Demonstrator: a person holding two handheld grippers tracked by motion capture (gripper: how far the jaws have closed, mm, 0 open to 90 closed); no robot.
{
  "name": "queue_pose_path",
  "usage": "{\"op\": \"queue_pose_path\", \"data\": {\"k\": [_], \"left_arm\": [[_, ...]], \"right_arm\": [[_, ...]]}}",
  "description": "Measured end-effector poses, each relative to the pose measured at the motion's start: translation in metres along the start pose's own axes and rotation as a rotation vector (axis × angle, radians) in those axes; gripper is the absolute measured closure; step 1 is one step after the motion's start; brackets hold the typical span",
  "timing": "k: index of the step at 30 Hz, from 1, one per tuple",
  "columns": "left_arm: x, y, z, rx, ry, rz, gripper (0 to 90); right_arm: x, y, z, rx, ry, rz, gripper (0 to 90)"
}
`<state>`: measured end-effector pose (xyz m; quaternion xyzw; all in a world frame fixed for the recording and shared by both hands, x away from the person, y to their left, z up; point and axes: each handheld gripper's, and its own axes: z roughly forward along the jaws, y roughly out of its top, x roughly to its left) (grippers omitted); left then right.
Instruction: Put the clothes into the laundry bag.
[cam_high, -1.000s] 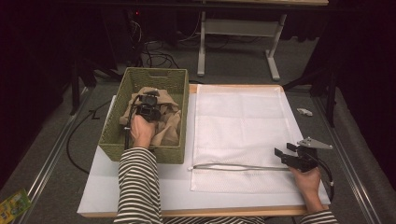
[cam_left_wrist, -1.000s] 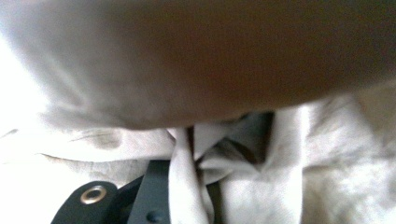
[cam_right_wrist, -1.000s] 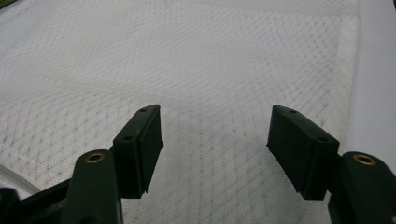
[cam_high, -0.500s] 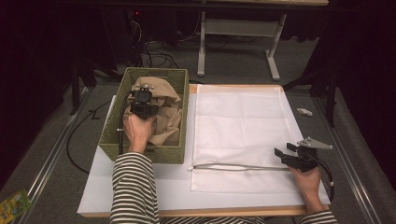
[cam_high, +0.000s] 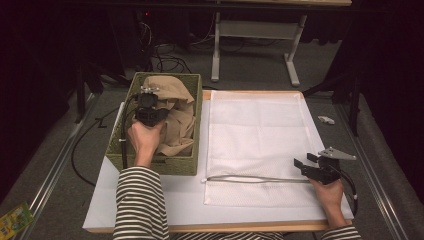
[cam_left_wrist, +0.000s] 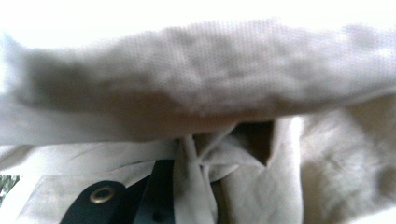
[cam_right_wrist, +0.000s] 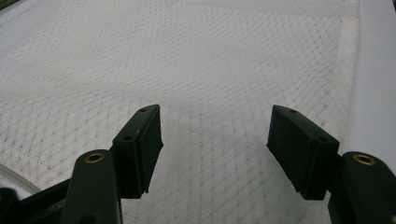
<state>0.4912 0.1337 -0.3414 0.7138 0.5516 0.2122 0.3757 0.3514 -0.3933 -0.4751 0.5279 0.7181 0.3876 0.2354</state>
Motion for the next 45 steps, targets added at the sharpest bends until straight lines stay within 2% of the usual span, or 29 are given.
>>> {"op": "queue_pose_path", "data": {"k": [4,7,9,19,26,35,40,45], "left_arm": [[-0.002,0.002,-0.004,-0.023,-0.032,-0.010,77.9],[-0.004,0.004,-0.006,-0.025,-0.051,0.002,78.0],[-0.006,0.005,-0.009,-0.031,-0.051,0.015,78.0],[-0.010,0.012,-0.025,-0.065,-0.090,0.019,78.2],[-0.020,0.018,-0.034,-0.091,-0.127,0.038,78.3],[-0.036,0.024,-0.044,-0.105,-0.160,0.086,78.4],[-0.044,0.028,-0.047,-0.119,-0.189,0.088,78.5],[-0.053,0.032,-0.053,-0.132,-0.210,0.108,78.6]], "right_arm": [[0.000,0.000,0.000,0.001,-0.001,-0.001,35.5],[0.000,0.000,0.000,0.002,-0.002,0.003,35.5],[0.000,0.000,0.000,0.000,-0.001,0.000,35.4],[0.000,0.000,0.000,0.003,0.000,0.008,35.5],[0.000,0.000,0.000,0.002,0.000,0.006,35.5],[0.000,0.000,0.000,0.001,-0.002,0.007,35.5],[0.000,0.000,0.000,0.001,-0.001,0.009,35.4],[0.000,0.000,0.000,0.000,0.000,0.007,35.4]]}}
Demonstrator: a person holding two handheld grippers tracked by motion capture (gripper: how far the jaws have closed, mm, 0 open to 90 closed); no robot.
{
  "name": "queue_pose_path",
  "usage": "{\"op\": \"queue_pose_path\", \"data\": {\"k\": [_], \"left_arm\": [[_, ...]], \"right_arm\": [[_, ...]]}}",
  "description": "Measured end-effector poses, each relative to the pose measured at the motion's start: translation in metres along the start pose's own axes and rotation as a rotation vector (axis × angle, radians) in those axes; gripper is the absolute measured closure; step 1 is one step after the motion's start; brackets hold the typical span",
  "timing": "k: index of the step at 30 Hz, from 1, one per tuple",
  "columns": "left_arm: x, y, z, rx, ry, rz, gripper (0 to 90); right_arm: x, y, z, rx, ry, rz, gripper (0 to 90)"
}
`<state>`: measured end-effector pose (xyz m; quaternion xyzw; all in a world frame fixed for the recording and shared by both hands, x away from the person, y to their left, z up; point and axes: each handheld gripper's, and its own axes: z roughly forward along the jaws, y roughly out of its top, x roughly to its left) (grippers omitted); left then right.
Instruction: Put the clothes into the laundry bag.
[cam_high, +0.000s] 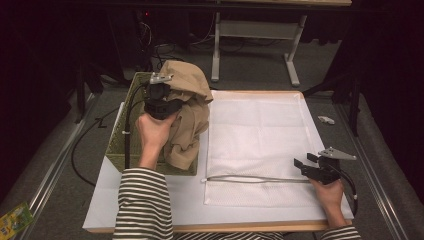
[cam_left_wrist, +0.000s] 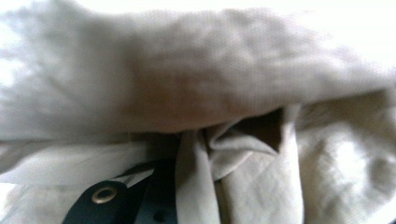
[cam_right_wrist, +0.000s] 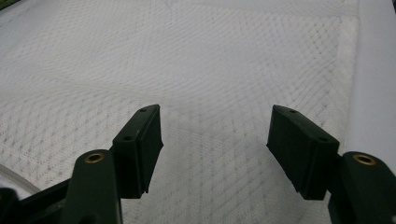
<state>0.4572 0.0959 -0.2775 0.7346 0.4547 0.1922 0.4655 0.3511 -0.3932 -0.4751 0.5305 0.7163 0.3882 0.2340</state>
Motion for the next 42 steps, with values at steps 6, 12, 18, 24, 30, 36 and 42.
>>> {"op": "queue_pose_path", "data": {"k": [6,12,18,24,30,36,42], "left_arm": [[-0.011,0.005,-0.003,-0.014,-0.032,0.012,78.7],[-0.023,0.012,-0.005,-0.037,-0.086,0.024,78.8],[-0.041,0.019,-0.003,-0.049,-0.135,0.048,78.8],[-0.062,0.025,0.005,-0.046,-0.198,0.075,78.8],[-0.085,0.029,0.018,-0.036,-0.257,0.102,78.8],[-0.109,0.032,0.034,-0.030,-0.299,0.123,78.8],[-0.132,0.038,0.050,-0.034,-0.336,0.140,78.8]], "right_arm": [[0.000,0.000,0.000,-0.004,0.000,-0.002,35.4],[0.000,0.000,0.000,-0.005,0.001,-0.003,35.4],[0.000,0.000,0.000,-0.003,0.002,-0.003,35.4],[0.000,0.000,0.000,-0.004,0.001,-0.004,35.4],[0.000,0.000,0.000,-0.003,0.003,0.000,35.4],[0.000,0.000,-0.001,-0.004,0.005,0.000,35.3],[0.000,0.000,-0.001,-0.003,0.005,0.000,35.4]]}}
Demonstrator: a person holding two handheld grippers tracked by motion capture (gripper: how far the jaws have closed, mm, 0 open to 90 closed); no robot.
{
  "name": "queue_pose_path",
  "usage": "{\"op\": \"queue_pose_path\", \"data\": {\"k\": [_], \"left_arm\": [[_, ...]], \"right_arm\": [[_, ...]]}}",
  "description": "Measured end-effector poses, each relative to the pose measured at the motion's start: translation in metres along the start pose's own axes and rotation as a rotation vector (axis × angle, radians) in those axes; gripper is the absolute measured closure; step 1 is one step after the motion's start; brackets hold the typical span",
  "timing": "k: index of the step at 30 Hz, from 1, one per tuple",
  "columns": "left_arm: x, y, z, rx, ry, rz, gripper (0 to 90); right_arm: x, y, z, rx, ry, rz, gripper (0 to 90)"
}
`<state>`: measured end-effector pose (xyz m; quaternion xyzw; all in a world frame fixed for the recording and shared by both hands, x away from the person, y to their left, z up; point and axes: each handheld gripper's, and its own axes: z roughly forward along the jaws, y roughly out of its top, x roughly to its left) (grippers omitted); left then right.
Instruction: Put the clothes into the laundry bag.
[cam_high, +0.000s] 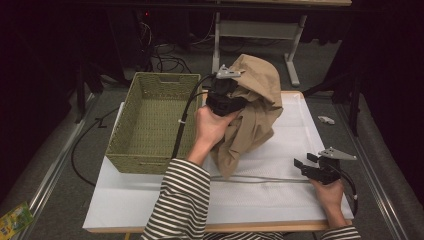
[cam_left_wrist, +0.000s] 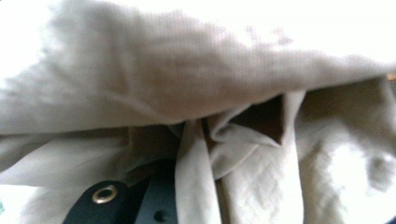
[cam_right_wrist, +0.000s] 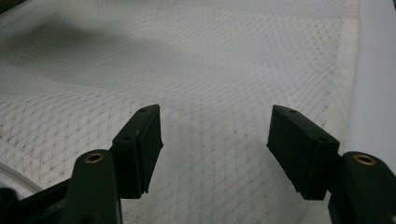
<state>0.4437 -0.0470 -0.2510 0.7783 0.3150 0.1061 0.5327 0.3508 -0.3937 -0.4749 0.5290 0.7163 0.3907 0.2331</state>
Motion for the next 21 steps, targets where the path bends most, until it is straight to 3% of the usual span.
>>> {"op": "queue_pose_path", "data": {"k": [7,21], "left_arm": [[-0.010,-0.003,0.024,0.013,0.012,0.032,78.7],[-0.009,-0.032,0.063,0.066,-0.004,0.007,78.1]], "right_arm": [[0.000,0.000,0.000,-0.001,0.003,-0.002,35.4],[0.000,0.000,0.000,0.000,0.004,-0.003,35.4]]}}
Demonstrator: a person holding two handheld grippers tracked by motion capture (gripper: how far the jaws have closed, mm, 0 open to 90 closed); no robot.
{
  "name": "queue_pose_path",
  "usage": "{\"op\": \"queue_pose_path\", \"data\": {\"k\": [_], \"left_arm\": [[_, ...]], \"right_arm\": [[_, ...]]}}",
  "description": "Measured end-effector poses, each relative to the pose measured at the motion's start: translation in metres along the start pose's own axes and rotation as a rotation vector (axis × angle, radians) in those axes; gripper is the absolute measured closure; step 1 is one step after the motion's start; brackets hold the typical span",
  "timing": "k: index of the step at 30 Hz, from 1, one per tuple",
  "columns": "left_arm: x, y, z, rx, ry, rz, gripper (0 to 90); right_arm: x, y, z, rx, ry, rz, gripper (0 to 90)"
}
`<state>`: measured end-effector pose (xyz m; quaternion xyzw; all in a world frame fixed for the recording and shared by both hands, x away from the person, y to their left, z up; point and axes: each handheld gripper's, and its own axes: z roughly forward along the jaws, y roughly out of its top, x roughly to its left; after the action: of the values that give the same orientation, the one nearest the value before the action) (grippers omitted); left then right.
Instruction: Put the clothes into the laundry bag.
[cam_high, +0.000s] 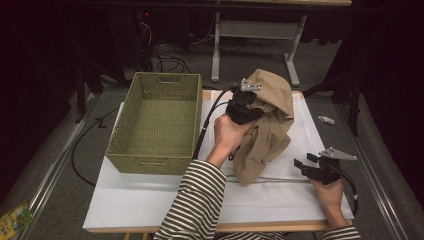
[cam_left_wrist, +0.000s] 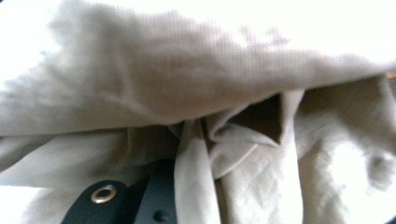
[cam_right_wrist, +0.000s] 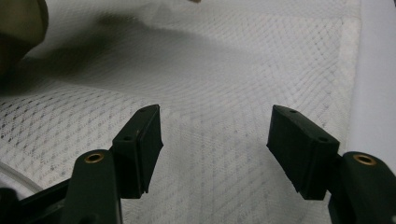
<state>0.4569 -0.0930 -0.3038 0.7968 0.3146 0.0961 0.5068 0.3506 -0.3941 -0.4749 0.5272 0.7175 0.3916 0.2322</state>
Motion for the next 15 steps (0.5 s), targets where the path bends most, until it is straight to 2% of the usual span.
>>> {"op": "queue_pose_path", "data": {"k": [4,8,12,15], "left_arm": [[0.000,-0.006,0.010,0.015,-0.001,-0.005,77.7],[-0.001,-0.014,0.019,0.033,0.008,0.011,77.4],[-0.001,-0.019,0.024,0.032,0.013,0.008,77.1],[-0.001,-0.023,0.028,0.049,0.017,0.013,76.8]], "right_arm": [[0.000,0.000,0.000,0.001,-0.001,0.000,35.4],[0.001,0.000,0.000,0.002,-0.001,0.005,35.4],[0.000,0.000,0.000,0.000,-0.001,-0.005,35.4],[0.000,0.000,0.001,-0.001,-0.002,-0.004,35.4]]}}
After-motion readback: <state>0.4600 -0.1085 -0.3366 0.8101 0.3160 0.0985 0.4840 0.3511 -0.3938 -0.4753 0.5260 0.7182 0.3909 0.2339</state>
